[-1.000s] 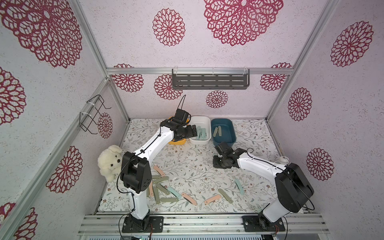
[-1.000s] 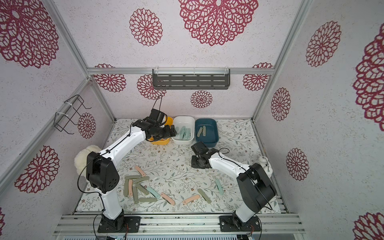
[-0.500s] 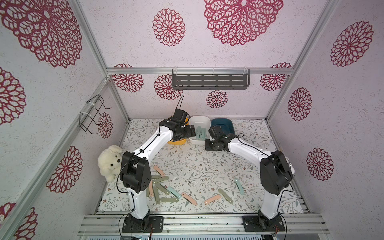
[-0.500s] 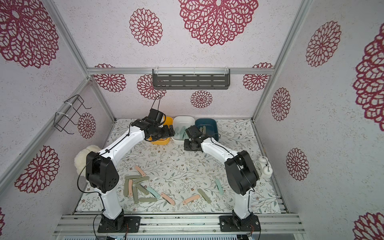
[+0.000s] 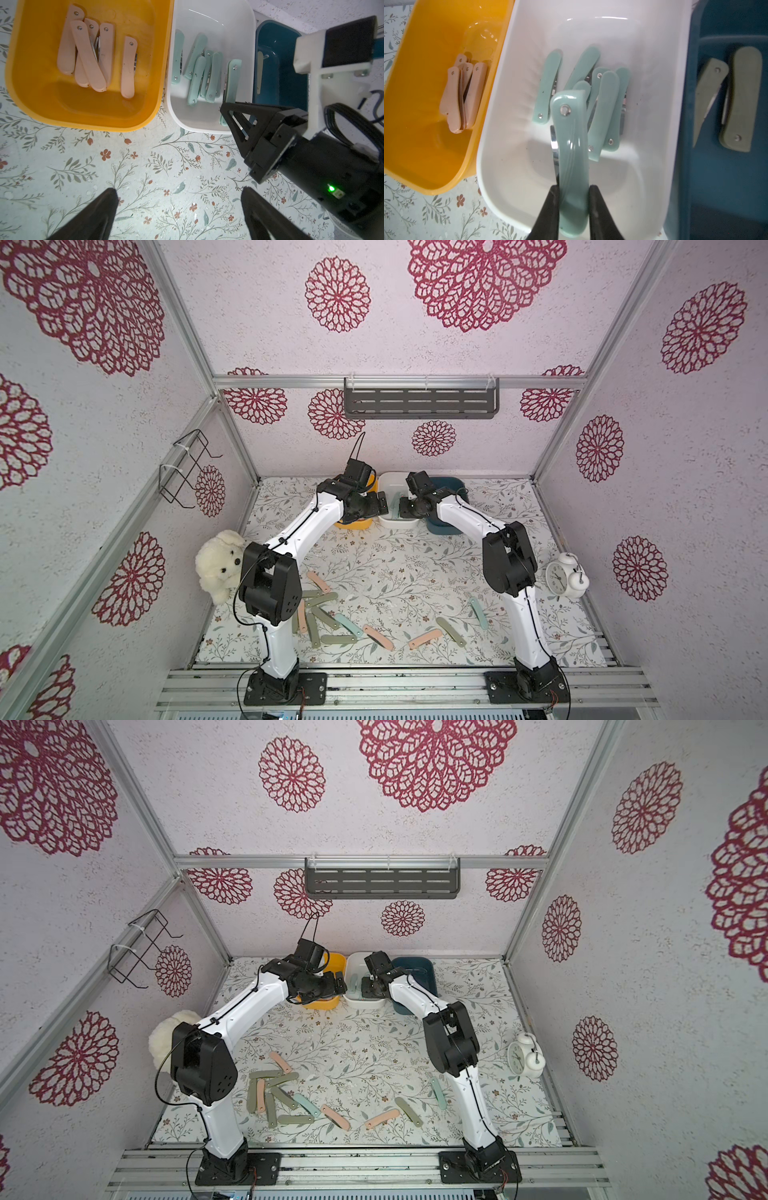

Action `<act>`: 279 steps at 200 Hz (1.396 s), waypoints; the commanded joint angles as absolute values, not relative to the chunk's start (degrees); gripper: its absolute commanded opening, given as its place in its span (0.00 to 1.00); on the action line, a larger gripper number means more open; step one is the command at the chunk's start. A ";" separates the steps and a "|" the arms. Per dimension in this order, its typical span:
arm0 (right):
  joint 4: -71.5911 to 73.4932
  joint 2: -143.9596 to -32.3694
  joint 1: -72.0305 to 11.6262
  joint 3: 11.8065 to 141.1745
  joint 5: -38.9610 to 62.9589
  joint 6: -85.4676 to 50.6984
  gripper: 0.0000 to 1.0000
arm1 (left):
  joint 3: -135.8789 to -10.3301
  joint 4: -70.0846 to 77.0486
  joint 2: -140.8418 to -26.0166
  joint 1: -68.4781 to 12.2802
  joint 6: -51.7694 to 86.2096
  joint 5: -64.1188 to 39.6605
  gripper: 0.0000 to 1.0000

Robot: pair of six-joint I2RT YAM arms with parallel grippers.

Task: Place the fruit knives into the storage box by color
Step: Place the fruit knife in the storage box, then pick up the fruit knife from the center of the board.

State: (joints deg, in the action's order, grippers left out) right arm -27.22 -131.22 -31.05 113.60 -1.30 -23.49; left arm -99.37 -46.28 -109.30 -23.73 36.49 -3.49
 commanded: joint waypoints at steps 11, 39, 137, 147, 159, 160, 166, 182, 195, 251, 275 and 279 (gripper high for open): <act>-31.15 -133.84 -29.96 121.50 -1.63 -20.62 0.35 | -98.87 -46.40 -107.85 -23.30 36.10 -3.35 0.97; -32.25 -131.69 -30.06 121.72 -1.16 -20.21 0.45 | -97.86 -46.20 -107.07 -23.69 36.44 -4.17 0.97; -25.95 -90.75 -30.70 68.73 -4.43 -27.58 0.50 | -87.99 -42.55 -101.03 -33.97 41.32 -7.44 0.97; -26.87 -86.18 -30.70 62.36 -4.56 -29.60 0.50 | -86.41 -41.54 -100.75 -35.33 41.95 -8.18 0.97; -28.38 -80.93 -30.73 55.42 -4.60 -32.30 0.50 | -85.38 -41.20 -100.64 -37.11 42.25 -8.66 0.97; -28.47 -80.54 -30.70 54.82 -4.63 -32.50 0.50 | -85.36 -41.17 -100.68 -37.23 42.26 -8.68 0.97; -29.18 -77.70 -30.70 51.70 -4.58 -33.92 0.50 | -84.96 -41.31 -100.76 -38.03 42.28 -8.68 0.97; -31.26 -71.54 -30.77 44.11 -4.37 -37.34 0.50 | -83.91 -41.35 -100.60 -39.51 42.34 -8.86 0.97; -32.90 -67.74 -30.78 39.46 -4.16 -39.56 0.52 | -83.01 -40.76 -100.57 -40.28 42.39 -9.66 0.97; -36.10 -61.55 -31.09 30.84 -3.68 -43.83 0.54 | -83.46 -40.77 -101.23 -40.86 41.55 -9.85 0.97; -36.59 -61.93 -31.55 29.82 -4.43 -44.55 0.54 | -83.76 -40.50 -101.49 -40.78 40.75 -9.98 0.97; -36.70 -62.08 -31.63 29.64 -4.44 -44.64 0.54 | -83.84 -40.52 -101.59 -40.78 40.63 -10.02 0.97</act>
